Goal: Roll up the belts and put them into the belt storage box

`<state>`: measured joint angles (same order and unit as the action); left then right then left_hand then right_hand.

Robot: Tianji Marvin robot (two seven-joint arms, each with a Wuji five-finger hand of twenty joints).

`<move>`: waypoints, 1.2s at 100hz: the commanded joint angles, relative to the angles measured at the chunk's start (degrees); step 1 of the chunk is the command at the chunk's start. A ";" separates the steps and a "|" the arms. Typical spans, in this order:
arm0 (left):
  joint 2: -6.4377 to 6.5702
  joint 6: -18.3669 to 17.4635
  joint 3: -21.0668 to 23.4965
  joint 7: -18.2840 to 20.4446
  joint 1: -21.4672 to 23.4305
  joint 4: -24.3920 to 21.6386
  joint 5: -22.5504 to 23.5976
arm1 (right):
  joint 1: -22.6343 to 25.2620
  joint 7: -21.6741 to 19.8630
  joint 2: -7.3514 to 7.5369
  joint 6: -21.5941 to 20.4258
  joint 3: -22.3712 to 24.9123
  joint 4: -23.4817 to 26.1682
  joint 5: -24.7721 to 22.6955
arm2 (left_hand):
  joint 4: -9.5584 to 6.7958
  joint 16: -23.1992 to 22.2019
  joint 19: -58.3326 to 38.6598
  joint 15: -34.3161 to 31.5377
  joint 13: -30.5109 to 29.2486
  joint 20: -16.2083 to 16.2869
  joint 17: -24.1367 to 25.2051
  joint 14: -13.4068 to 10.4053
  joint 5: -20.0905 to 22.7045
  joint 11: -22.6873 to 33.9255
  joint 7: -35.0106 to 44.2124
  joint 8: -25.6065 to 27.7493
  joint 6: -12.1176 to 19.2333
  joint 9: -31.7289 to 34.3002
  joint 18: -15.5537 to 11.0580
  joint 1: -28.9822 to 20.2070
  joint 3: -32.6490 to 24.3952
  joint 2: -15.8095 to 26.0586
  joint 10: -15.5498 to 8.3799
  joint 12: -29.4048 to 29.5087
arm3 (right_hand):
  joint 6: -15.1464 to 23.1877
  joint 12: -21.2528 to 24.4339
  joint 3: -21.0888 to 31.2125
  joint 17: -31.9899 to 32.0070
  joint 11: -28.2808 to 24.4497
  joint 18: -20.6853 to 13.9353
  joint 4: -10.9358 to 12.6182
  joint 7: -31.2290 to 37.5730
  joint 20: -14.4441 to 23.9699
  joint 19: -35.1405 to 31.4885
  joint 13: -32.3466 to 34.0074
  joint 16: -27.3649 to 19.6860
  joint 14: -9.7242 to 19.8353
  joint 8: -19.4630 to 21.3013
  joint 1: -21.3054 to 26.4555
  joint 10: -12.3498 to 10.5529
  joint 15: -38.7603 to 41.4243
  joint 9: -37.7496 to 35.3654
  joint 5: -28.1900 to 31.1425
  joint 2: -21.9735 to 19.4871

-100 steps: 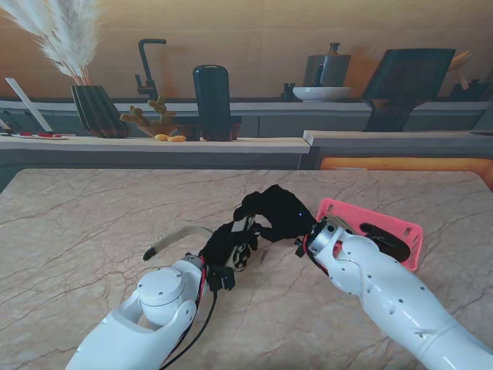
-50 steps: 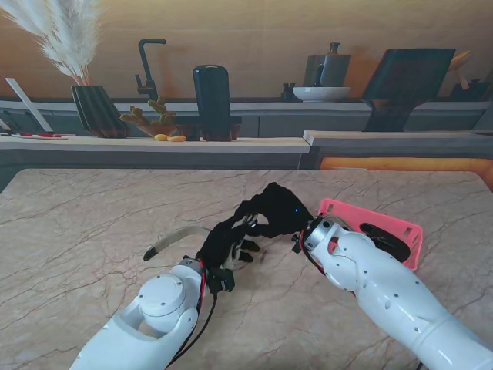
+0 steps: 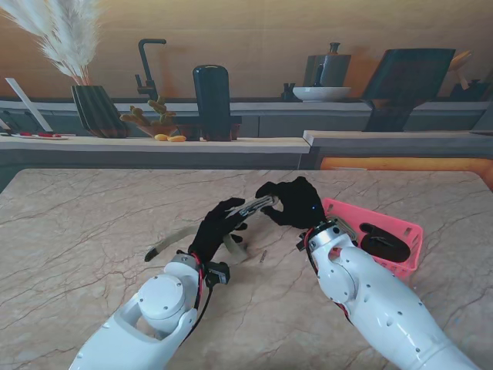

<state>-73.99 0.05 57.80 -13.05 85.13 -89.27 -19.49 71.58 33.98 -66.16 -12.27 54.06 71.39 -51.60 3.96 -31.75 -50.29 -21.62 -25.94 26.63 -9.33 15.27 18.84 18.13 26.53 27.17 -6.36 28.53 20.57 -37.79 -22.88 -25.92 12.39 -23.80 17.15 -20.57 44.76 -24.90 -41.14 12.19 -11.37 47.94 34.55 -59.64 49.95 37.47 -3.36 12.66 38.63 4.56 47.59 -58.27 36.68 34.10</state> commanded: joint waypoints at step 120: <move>-4.52 -4.44 -6.89 -15.18 -4.15 7.57 12.30 | 2.22 -0.31 -5.76 1.54 -4.82 2.77 16.57 | -1.45 10.25 16.46 5.51 18.83 -9.27 11.35 -7.49 -11.03 -9.37 -25.01 -14.12 0.29 -19.01 -18.51 5.33 5.03 6.80 -2.63 9.33 | -5.95 -0.28 1.68 1.89 -5.51 2.73 2.44 11.71 -1.74 -4.47 -1.96 1.60 -0.88 6.39 4.39 -0.23 4.57 -1.25 9.39 -5.66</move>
<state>-77.41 -4.22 50.76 -27.72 81.18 -81.31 -7.51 72.75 35.02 -70.87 -9.36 50.92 74.04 -35.06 5.60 -21.92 -33.97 -15.22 -8.91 18.16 1.63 10.27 8.88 10.12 5.43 12.04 -6.90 11.29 5.18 -31.96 -20.18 -23.52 11.64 -14.52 10.95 -20.59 44.03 -24.06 -44.43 14.21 -11.51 47.38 33.76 -62.46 49.55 38.09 -6.92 13.97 41.91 8.05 51.18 -58.28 37.38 33.34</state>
